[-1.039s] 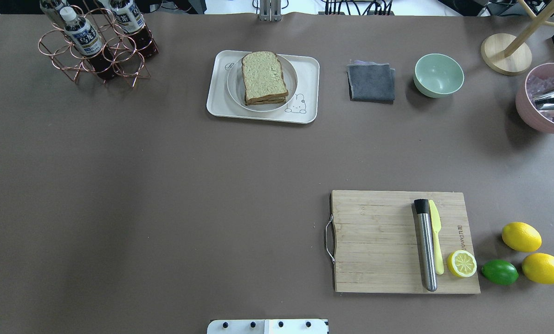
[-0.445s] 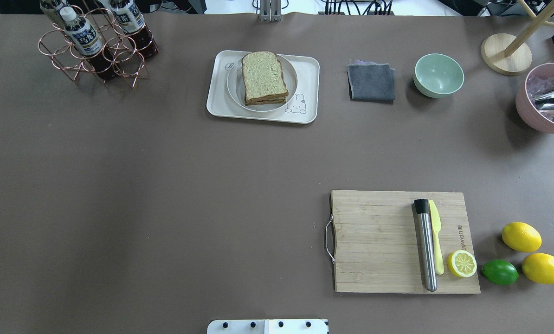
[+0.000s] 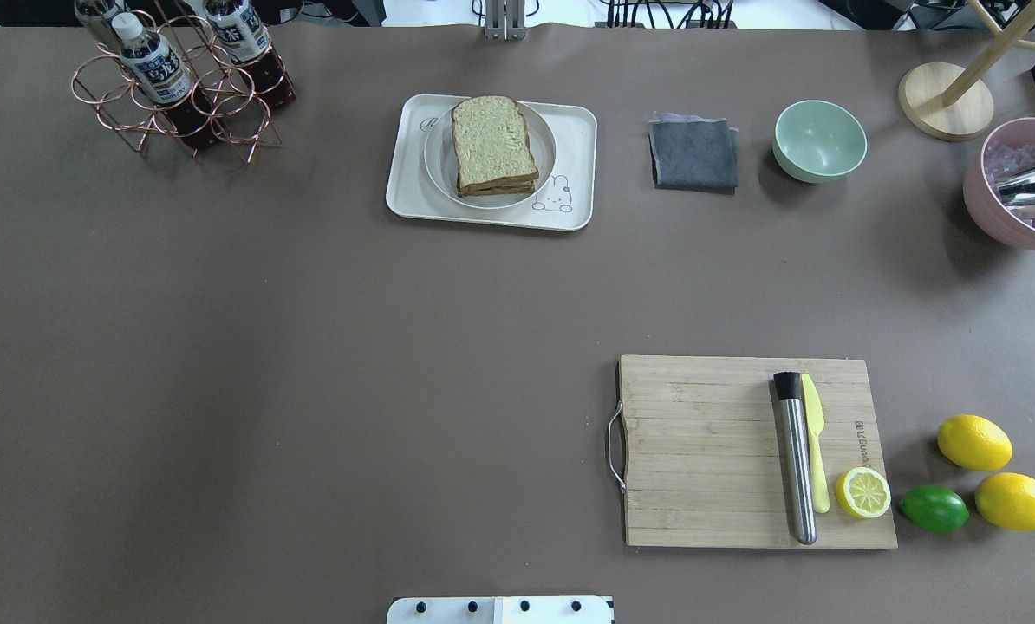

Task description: Make sandwich and place on tray

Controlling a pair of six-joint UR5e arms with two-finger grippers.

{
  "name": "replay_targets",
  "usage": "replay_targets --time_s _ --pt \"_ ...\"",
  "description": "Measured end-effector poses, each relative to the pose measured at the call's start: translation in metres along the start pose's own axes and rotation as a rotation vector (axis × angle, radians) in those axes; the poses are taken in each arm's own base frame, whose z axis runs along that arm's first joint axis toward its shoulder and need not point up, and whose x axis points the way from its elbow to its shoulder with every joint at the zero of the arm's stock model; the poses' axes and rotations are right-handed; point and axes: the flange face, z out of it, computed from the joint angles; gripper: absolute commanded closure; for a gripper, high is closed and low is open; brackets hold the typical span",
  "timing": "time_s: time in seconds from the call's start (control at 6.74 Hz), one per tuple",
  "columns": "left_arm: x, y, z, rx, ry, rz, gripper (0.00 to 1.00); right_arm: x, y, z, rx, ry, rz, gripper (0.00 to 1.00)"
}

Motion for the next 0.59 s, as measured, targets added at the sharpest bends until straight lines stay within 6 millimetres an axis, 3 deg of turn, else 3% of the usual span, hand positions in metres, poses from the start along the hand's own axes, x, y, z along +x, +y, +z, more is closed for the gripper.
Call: replay_targets --time_s 0.59 --pt "0.0 0.0002 0.0004 -0.001 0.004 -0.009 0.03 -0.0034 -0.0049 -0.005 0.014 0.005 -0.009 0.0"
